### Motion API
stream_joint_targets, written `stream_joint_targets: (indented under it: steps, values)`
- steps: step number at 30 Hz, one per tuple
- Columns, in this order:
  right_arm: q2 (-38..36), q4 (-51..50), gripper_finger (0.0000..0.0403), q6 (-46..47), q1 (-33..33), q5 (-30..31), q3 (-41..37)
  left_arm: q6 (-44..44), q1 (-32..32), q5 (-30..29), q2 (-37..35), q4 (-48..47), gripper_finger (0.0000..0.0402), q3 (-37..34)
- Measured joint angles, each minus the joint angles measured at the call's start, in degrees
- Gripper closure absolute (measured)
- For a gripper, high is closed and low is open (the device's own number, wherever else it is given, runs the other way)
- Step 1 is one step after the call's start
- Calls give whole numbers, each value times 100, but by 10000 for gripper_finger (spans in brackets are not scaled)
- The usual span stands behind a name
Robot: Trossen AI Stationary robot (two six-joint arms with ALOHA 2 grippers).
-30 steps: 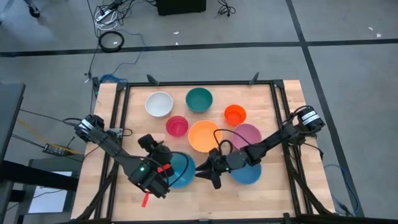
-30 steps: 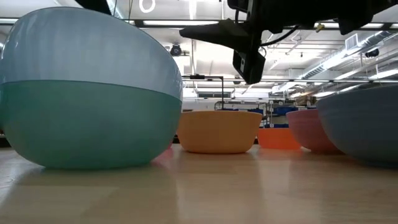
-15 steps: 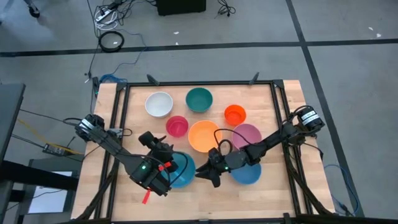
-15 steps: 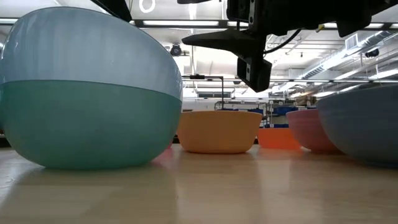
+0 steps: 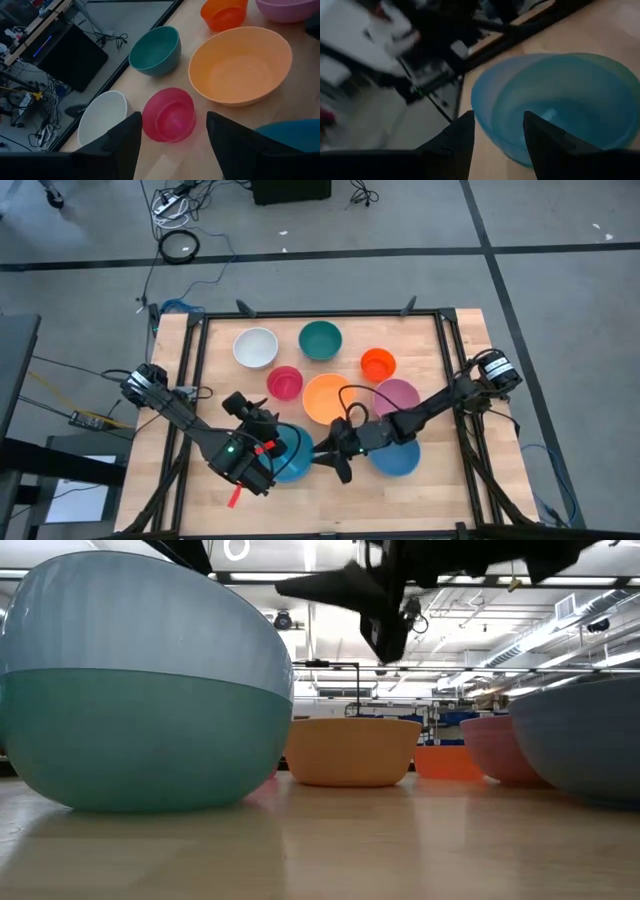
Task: Nest bowls inside each other
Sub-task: Stack the light blue bowl on top of the the light green bowl
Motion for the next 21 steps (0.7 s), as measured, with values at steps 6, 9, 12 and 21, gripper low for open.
stream_joint_targets:
  steps: [6,9,12,21]
  values:
    - [-2,-1257,243,-1428,-7,2,451,4,-14,92,0,2,172,0]
    - [0,-1645,243,-2022,29,-24,510,9,-17,200,0,4,172,0]
    - [0,-1662,243,-2432,73,-40,520,13,-17,317,0,5,172,0]
    - [0,-1680,243,-3166,58,-163,520,2,-35,342,0,2,172,0]
